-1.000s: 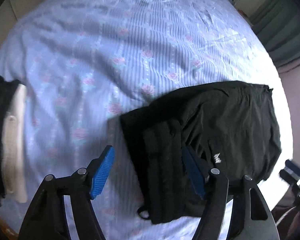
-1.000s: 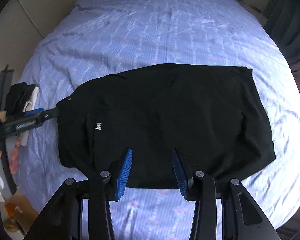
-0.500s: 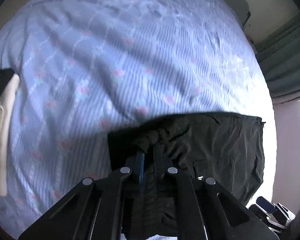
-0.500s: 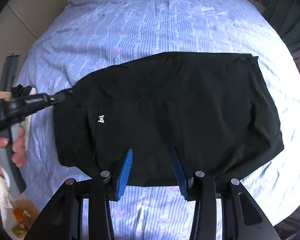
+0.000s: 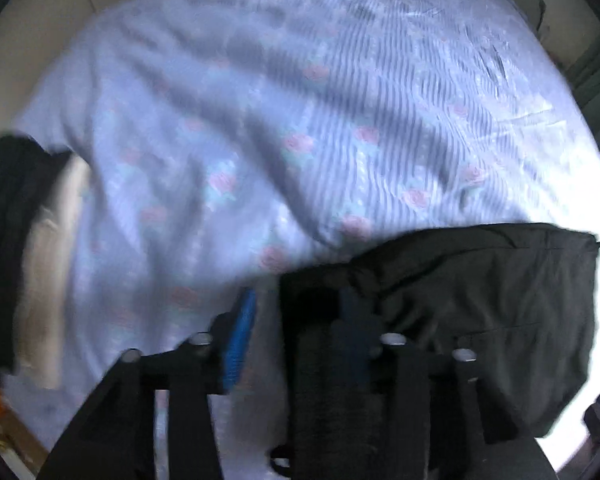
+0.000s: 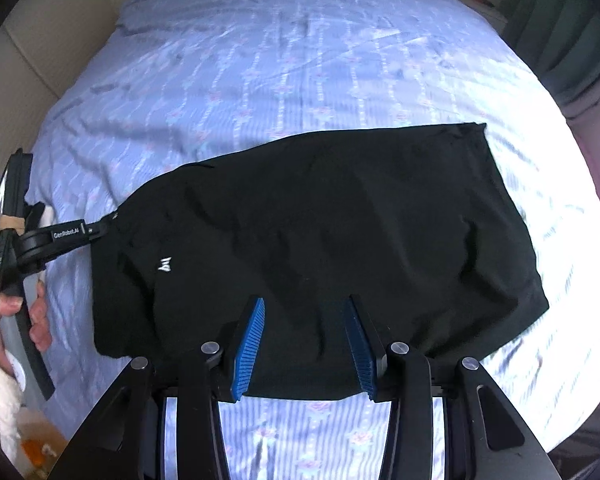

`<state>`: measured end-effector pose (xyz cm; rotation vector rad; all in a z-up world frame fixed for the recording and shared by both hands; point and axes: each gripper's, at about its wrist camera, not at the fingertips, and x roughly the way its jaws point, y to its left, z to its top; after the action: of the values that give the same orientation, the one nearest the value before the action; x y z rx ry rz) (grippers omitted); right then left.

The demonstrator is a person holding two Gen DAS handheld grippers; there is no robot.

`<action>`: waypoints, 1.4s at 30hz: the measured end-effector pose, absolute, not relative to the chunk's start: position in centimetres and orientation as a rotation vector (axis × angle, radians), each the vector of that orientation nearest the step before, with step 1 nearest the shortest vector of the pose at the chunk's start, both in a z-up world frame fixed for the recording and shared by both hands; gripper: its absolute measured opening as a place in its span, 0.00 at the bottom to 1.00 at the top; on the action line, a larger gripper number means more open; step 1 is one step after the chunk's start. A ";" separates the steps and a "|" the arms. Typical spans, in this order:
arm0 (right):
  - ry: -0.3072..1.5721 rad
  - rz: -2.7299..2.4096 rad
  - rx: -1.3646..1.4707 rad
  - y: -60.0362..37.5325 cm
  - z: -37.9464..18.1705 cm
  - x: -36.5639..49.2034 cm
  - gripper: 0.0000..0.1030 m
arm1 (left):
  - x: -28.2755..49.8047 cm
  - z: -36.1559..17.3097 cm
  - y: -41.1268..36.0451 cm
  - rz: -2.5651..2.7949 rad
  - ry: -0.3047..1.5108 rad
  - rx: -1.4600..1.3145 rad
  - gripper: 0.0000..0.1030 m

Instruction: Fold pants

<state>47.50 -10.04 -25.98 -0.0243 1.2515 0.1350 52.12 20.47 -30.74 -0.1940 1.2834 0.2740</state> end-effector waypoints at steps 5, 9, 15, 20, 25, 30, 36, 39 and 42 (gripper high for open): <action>1.197 0.117 0.015 -13.2 -24.9 46.8 0.56 | 50.5 -25.7 18.8 0.250 1.173 -0.111 0.66; 1.121 0.092 0.052 -17.0 -23.7 46.3 0.56 | 49.2 -22.7 15.2 0.096 1.139 -0.069 0.66; 1.029 0.098 -0.019 -23.2 -22.3 50.0 0.56 | 49.9 -21.1 7.2 0.034 1.124 0.028 0.69; 1.028 0.144 -0.073 -27.3 -22.6 55.9 0.56 | 53.6 -22.4 2.1 0.048 1.171 0.016 0.71; 1.111 0.109 -0.093 -29.6 -25.3 62.8 0.56 | 56.5 -23.1 -2.4 0.089 1.200 0.119 0.73; 1.175 0.138 -0.061 -30.1 -28.6 67.5 0.55 | 58.8 -23.2 -4.2 0.117 1.207 0.127 0.78; 1.205 0.132 -0.027 -30.0 -31.6 69.5 0.55 | 59.4 -24.0 -4.5 0.129 1.227 0.121 0.78; 1.218 0.148 -0.032 -29.7 -32.7 70.0 0.51 | 59.3 -24.8 -4.4 0.128 1.249 0.106 0.78; 1.225 0.165 -0.050 -29.2 -33.3 70.2 0.28 | 59.1 -25.5 -4.1 0.133 1.267 0.105 0.78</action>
<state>70.22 -29.23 -33.31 -0.0502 1.2254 0.1649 59.07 -4.13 -25.48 0.1046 1.2668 0.1331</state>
